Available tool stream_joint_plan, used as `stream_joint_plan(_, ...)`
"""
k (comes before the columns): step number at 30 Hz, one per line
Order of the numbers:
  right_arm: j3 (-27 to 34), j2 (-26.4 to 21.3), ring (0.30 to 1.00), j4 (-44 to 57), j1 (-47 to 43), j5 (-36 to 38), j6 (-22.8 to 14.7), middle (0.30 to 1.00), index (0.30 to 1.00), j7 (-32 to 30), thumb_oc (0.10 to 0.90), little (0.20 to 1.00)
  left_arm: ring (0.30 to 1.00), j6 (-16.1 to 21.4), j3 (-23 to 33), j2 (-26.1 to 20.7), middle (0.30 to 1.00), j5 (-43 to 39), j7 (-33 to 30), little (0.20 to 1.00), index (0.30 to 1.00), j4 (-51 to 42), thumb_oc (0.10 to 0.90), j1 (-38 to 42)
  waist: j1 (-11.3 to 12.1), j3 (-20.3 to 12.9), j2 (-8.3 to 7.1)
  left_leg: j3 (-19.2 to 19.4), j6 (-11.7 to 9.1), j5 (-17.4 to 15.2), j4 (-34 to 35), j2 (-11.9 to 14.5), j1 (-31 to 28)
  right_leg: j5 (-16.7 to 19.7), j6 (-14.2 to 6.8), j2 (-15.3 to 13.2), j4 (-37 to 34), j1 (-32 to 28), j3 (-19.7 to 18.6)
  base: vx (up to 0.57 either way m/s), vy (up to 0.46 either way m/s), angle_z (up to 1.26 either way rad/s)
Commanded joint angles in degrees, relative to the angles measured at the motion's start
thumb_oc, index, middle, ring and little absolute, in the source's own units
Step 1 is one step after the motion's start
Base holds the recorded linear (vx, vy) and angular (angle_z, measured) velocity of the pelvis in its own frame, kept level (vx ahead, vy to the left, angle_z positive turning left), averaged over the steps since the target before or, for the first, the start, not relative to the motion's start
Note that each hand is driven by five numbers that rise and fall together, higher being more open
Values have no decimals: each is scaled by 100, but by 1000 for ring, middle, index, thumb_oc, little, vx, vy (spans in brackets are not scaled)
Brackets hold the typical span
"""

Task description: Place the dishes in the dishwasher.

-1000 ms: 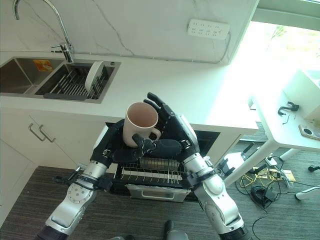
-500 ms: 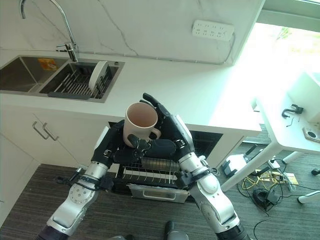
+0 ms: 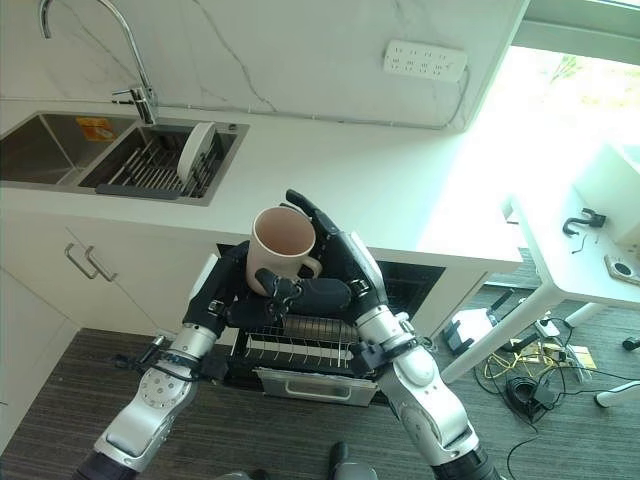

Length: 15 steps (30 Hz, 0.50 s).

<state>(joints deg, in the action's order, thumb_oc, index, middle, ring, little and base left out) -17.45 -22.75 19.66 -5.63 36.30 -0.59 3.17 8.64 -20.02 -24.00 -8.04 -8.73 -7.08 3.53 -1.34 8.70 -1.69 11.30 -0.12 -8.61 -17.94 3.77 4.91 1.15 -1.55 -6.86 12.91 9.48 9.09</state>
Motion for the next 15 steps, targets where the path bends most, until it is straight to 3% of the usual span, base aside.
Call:
stream_joint_plan(1, 24, 294, 900, 202, -592, 321, -299, 900, 900, 154, 800, 900, 300, 557, -152, -15, 300, 199, -125, 300, 300, -602, 400, 737, 61, -376, 10, -306, -138, -515, 75, 329, -259, -1009, -541, -346, 428, -536, 33, 0, 0, 0)
stream_joint_plan(15, 19, 244, 900, 214, -454, 462, -249, 900, 900, 191, 800, 900, 300, 575, -105, -83, 300, 166, -42, 300, 300, -656, 400, 597, 60, -383, 19, -293, -141, -504, 75, 340, -262, -1009, -544, -337, 428, -535, 23, 0, 0, 0)
